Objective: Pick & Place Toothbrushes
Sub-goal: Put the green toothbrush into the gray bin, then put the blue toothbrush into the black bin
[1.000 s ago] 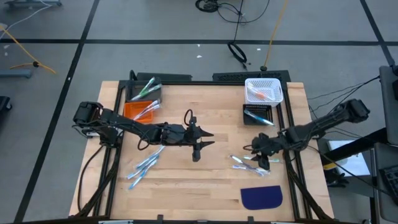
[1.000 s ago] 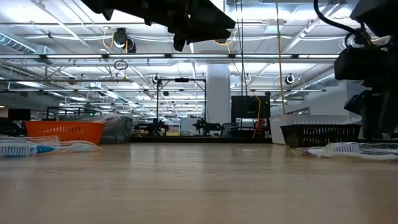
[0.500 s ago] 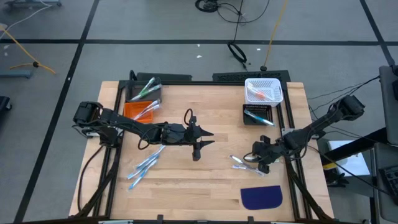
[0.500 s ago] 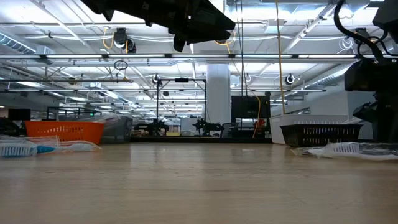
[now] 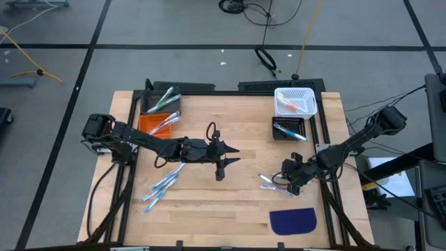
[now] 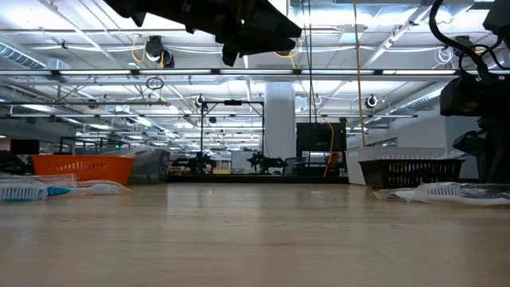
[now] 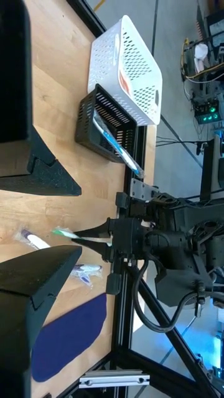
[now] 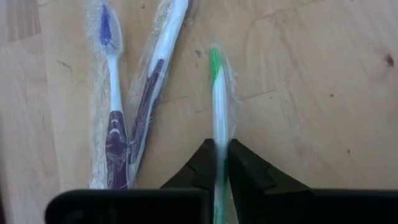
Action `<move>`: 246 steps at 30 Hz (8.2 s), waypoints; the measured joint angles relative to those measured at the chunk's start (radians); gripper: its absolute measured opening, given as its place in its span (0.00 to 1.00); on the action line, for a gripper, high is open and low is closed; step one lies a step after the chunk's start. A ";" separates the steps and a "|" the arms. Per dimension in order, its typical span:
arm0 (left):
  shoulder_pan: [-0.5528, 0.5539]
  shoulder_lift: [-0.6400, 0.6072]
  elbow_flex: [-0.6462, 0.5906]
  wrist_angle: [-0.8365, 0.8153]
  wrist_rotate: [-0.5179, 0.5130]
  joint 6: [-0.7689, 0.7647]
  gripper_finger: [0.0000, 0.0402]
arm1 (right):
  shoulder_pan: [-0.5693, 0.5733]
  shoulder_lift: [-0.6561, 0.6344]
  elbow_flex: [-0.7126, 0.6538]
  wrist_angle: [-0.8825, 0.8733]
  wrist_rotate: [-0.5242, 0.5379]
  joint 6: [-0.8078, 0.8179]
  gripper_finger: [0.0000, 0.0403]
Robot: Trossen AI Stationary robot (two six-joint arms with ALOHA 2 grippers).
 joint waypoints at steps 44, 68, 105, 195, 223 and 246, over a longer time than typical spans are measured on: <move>0.000 0.000 0.000 0.189 0.000 0.021 0.35 | -0.206 -0.004 0.144 1.218 0.322 -0.925 0.04; 0.046 0.123 0.008 0.474 0.010 -0.001 0.35 | -0.323 0.157 0.149 1.509 0.177 -0.946 0.04; 0.059 0.274 0.114 0.505 0.019 -0.010 0.02 | -0.330 0.157 0.148 1.460 0.182 -0.950 0.08; 1.015 -0.238 -0.112 -1.078 -0.270 0.107 0.02 | -0.327 0.146 0.148 1.291 0.260 -0.893 0.39; 1.015 -0.185 -0.112 -1.106 -0.225 0.084 0.16 | -0.327 0.146 0.148 1.283 0.260 -0.892 0.39; 0.998 -0.269 -0.112 -1.144 -0.225 0.064 0.40 | -0.327 0.146 0.148 1.284 0.260 -0.893 0.39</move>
